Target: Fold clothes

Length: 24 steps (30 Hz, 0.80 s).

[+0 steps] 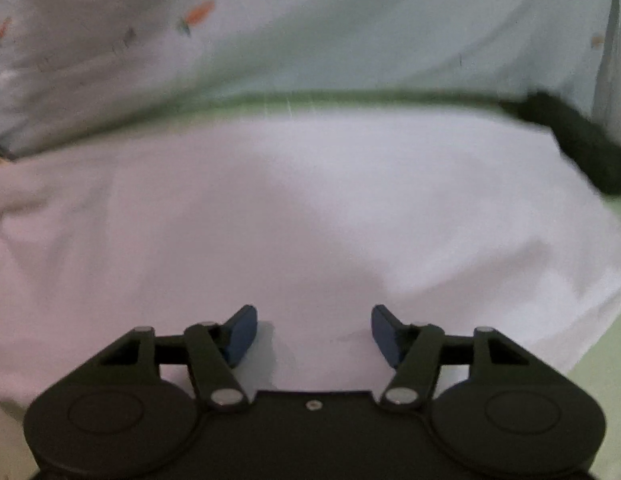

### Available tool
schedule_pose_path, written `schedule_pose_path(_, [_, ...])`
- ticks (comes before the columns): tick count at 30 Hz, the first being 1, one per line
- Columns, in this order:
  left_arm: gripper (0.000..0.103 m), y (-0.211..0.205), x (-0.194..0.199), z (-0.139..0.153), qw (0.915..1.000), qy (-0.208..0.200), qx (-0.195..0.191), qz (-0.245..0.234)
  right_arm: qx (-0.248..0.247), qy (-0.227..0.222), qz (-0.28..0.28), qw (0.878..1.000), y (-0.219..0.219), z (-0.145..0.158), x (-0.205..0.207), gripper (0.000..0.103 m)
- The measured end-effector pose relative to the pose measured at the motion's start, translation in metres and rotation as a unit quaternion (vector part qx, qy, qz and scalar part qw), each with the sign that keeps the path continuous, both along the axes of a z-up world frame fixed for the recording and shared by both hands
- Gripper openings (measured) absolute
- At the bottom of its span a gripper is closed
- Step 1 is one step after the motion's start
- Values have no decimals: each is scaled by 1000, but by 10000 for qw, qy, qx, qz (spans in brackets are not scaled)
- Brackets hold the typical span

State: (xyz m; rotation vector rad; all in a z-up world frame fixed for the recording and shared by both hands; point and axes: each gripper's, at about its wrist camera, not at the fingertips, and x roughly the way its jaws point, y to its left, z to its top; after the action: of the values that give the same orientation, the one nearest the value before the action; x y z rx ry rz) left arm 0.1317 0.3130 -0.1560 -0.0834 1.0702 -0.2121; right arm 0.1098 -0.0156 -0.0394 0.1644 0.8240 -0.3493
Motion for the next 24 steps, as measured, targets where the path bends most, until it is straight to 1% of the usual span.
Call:
schedule_pose_path(2, [82,3,0,0,10000,-32,1,69,57,-7,38,10000,2,-11,-20,65])
schedule_pose_path(3, [82,6,1,0,9999,-19,-26,158,80,-15,59,9999,4,-16,-30,69])
schedule_pose_path(4, [82,10,2,-1,9997,-5,-55,248,-15,-11,133,9999,8,-18,-39,72])
schedule_pose_path(6, [82,19,8,-3,9987,23,-198,476,28,-158,91,9998,10,-18,-53,73])
schedule_pose_path(8, [82,28,13,-4,9969,51,-342,705,41,-94,73,9999,9,-17,-53,75])
schedule_pose_path(10, [82,34,21,-5,9952,18,-447,871,33,-3,39,10000,9,-17,-49,82])
schedule_pose_path(14, [82,45,39,-4,9910,-119,-671,1154,57,97,44,9999,3,-18,-42,86])
schedule_pose_path(17, [82,56,54,-8,9840,-94,-940,1508,66,171,39,9998,0,-17,-39,90])
schedule_pose_path(19, [82,63,61,-13,9782,-44,-1121,1745,95,230,33,9997,-3,-18,-37,95])
schedule_pose_path(21, [82,70,70,-19,9712,18,-1318,1985,123,286,28,9995,-5,-19,-34,98])
schedule_pose_path(24, [82,77,82,-28,9631,82,-1543,2204,140,357,-19,9993,-5,-19,-30,98])
